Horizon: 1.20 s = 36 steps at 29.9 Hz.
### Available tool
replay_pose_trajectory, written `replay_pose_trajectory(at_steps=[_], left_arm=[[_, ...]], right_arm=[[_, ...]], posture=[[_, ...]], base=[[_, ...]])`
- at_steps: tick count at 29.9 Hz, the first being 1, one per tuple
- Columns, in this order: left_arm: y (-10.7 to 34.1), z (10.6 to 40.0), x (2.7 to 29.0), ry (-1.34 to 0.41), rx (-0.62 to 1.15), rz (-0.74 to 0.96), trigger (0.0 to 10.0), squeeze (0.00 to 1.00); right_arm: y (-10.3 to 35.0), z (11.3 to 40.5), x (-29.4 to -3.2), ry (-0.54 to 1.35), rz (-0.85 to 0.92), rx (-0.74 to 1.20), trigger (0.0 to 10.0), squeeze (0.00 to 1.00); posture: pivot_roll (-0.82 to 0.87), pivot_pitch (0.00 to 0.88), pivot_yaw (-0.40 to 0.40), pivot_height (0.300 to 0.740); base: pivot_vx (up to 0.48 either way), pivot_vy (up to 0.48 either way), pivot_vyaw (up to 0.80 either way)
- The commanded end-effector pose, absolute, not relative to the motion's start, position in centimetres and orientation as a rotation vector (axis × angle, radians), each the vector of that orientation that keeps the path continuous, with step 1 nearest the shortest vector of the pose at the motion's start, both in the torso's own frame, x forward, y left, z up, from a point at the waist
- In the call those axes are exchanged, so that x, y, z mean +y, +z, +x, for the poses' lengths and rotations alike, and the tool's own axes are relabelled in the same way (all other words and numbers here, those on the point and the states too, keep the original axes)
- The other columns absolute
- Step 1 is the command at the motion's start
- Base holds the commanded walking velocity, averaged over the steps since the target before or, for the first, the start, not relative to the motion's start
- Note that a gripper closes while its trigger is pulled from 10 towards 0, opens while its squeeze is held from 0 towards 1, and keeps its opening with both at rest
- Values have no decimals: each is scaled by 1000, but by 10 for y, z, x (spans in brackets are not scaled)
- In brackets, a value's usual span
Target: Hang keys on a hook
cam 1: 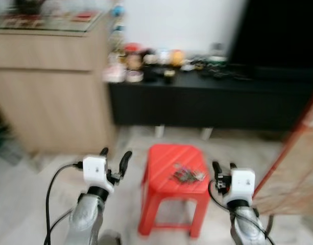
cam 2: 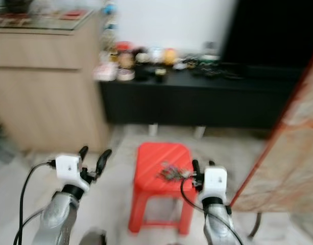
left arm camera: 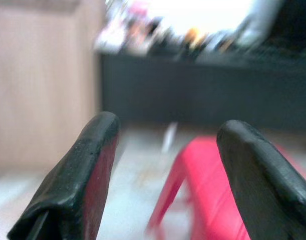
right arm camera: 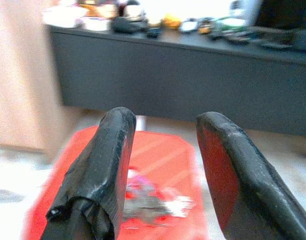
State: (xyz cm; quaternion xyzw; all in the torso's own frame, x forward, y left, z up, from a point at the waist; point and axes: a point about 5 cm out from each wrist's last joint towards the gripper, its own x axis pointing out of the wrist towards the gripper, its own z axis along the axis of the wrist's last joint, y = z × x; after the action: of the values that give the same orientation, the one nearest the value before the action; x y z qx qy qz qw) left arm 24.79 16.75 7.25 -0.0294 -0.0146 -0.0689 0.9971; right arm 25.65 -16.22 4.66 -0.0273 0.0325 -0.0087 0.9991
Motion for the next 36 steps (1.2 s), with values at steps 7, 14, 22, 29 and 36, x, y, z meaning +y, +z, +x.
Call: replay_pose_trajectory(at_steps=[7, 14, 22, 29, 36], left_arm=[[83, 256, 167, -144, -65, -60, 10000, 0], [83, 257, 164, -152, -64, -72, 10000, 0], [84, 258, 165, -161, -62, -55, 10000, 0], [84, 258, 166, -154, -63, -47, 10000, 0], [84, 259, 166, -152, -64, -49, 10000, 0]], right_arm=[[46, 258, -159, -12, -29, 69, 10000, 0], [48, 257, -161, -27, -14, 58, 10000, 0], [47, 257, -160, -19, -47, 54, 10000, 0], [48, 257, -162, -33, -20, 52, 10000, 0], [49, 257, -162, -41, -12, 42, 10000, 0]], posture=[[30, 0, -84, 647], [26, 0, -81, 647], [28, 0, -80, 647], [32, 0, -81, 647], [29, 0, -80, 647]], base=[[0, 0, 201], [0, 0, 0], [0, 0, 400], [0, 0, 298], [0, 0, 0]])
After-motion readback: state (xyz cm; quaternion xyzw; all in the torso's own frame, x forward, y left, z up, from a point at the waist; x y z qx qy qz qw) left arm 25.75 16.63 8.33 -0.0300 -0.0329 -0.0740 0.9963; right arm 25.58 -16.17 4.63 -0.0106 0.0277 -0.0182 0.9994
